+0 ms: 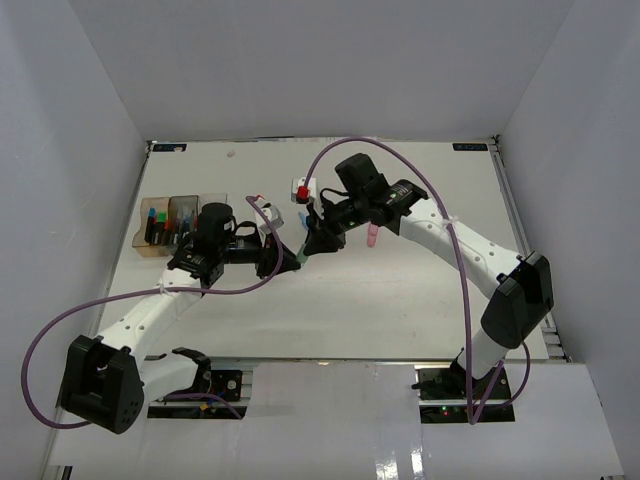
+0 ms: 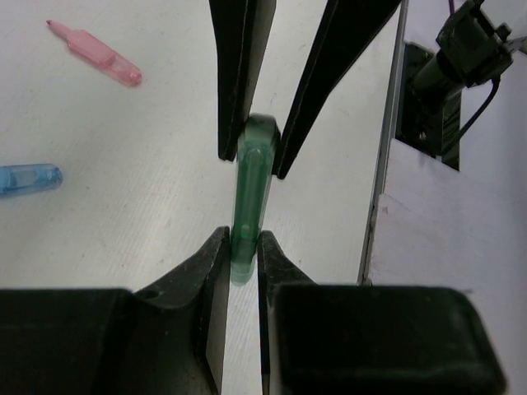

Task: Sort the stationery into containers
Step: Close the pen cap on the pen.

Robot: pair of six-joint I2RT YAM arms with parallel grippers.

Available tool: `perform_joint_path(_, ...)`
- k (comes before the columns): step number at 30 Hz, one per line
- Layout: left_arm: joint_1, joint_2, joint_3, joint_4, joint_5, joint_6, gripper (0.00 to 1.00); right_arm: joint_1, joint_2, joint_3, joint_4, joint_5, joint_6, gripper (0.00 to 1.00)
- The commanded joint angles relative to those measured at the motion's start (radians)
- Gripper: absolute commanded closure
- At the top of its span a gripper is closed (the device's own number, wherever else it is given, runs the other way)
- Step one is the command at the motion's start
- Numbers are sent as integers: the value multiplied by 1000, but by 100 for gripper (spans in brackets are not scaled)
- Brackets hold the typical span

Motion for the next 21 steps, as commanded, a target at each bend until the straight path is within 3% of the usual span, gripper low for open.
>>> perform_joint_path(1,3,-84,79,261,67,-32,100,57,78,-58,-145,33,2,87)
perform_joint_path(12,3,-94,75,269,62,-26,100,66,95,-42,-168,23,-14,87)
perform_joint_path(21,2,-110,-2,234,7,-75,100,63,44,-8,-162,45,-21,78)
